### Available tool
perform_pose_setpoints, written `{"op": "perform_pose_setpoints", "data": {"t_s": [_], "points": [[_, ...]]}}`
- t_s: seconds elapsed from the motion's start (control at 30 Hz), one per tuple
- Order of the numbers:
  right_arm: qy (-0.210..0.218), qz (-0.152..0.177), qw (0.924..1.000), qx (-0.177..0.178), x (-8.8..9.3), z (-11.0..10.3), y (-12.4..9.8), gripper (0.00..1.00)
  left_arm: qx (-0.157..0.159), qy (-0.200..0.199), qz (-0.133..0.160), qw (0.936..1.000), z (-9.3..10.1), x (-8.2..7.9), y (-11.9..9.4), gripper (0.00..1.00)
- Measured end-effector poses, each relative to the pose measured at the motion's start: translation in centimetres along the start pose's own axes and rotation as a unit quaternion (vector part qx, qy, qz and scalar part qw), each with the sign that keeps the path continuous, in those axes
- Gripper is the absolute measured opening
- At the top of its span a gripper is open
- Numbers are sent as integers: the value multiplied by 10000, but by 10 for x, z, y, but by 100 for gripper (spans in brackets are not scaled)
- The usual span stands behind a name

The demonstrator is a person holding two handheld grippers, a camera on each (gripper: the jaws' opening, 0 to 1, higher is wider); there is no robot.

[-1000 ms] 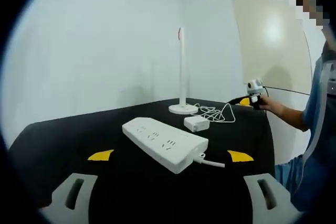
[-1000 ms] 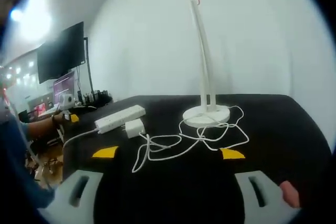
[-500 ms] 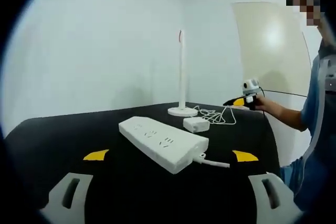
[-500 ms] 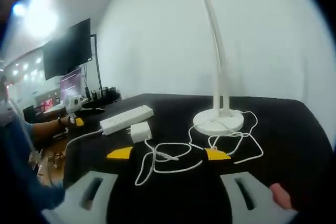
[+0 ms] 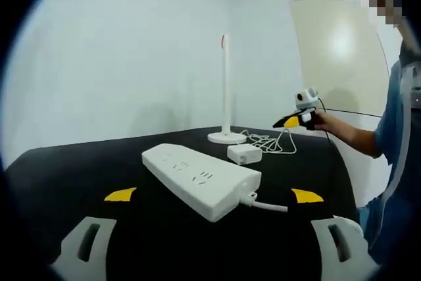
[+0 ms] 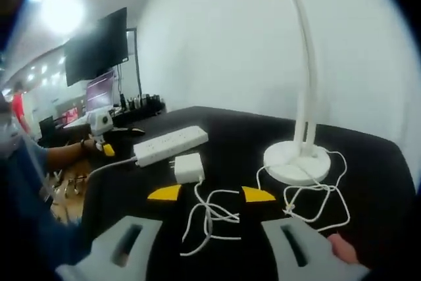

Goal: Insert the desk lamp plug into the socket, turn on the power strip switch, turn on the lamp switch, then turn off the lamp switch, turn off the power strip switch, and remove the plug from the socket.

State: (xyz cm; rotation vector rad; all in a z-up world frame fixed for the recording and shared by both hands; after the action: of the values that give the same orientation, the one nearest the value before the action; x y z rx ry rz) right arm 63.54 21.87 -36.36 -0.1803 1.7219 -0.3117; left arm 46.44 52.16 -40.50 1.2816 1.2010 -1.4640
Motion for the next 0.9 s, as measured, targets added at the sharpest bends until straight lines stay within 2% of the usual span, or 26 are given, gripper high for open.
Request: {"op": "perform_pose_setpoints", "data": {"t_s": [0.3,0.57,0.77,0.9], "points": [[65,-334,9992,-192,-7,-4,17,32,-70,64,42,9999,-1,3,1,89],[36,-621,9975,-333,-10,-1,33,28,26,52,-59,10000,3,8,1,87],[46,-866,9954,-408,-7,-5,46,27,-11,-137,161,9998,-2,-1,-2,86],[37,-973,9943,-425,-8,-5,53,26,-19,-112,161,9998,-3,-1,-1,85]]}}
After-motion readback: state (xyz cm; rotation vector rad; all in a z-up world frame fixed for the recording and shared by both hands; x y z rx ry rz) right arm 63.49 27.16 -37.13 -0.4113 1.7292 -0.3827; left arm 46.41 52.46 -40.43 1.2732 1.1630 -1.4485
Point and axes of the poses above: the point that each gripper's makers call its tool centre point, and the gripper's own axes: y roughly forward along the fingers, z roughly to its right, x roughly out of its underside, the point moved 2 cm from there along -y, roughly backward along the fingers, and after that the axes turned 10 degrees about -x, right-handed, at the moved point
